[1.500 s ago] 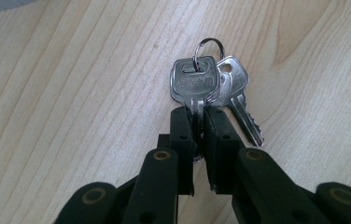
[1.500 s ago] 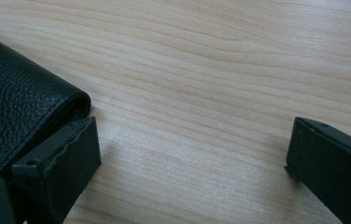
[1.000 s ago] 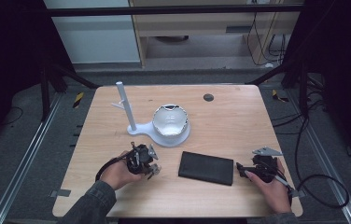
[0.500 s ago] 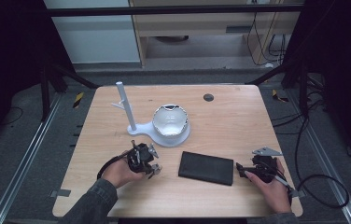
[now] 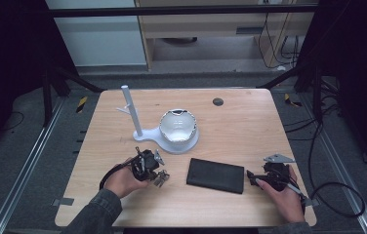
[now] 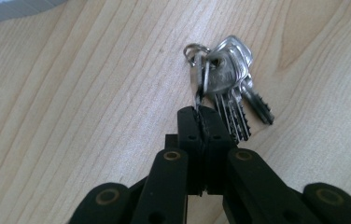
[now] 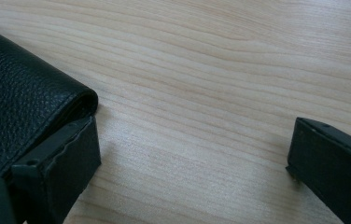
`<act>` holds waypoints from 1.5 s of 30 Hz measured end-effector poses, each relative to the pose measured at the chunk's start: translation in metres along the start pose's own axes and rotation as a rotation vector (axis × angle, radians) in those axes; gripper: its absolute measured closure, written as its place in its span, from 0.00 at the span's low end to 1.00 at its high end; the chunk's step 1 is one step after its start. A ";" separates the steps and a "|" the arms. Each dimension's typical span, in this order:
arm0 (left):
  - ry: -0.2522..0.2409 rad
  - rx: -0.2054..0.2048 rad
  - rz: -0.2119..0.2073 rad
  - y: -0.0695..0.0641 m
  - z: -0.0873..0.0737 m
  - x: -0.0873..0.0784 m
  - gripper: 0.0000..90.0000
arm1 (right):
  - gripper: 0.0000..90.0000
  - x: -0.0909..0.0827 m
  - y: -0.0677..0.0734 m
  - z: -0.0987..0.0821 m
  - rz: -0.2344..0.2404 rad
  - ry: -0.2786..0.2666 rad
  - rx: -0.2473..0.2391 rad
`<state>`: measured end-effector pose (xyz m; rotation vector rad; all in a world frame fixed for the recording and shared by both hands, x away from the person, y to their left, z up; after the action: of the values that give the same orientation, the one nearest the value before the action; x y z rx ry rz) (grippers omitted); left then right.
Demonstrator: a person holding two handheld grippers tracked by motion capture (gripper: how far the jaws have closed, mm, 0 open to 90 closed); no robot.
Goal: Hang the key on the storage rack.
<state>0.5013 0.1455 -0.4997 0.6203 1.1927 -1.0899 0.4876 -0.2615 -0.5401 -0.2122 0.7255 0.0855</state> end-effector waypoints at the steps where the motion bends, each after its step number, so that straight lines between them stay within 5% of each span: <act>1: -0.002 -0.006 -0.003 0.001 -0.001 0.001 0.98 | 0.03 0.000 0.000 0.000 0.000 0.000 0.000; 10: -0.039 -0.014 0.009 -0.002 -0.001 -0.009 0.99 | 0.03 0.000 0.000 0.000 0.000 -0.001 -0.002; 22: -0.064 -0.015 0.037 -0.011 0.006 -0.070 0.99 | 0.03 0.000 0.000 0.000 0.000 0.000 -0.001; 45: -0.109 -0.092 0.080 0.015 -0.016 -0.147 0.99 | 0.02 0.001 0.001 0.000 0.001 0.003 -0.006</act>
<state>0.5099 0.2146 -0.3684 0.5272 1.1080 -0.9835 0.4881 -0.2606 -0.5403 -0.2179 0.7281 0.0889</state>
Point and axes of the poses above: each handheld gripper's, and its own axes: x roughly forward along the jaws, z roughly out of its top, y roughly to its left, the point moved 4 cm from there along x, roughly forward along the jaws, and after that the axes turned 14 degrees about -z, right-handed, at the moved point
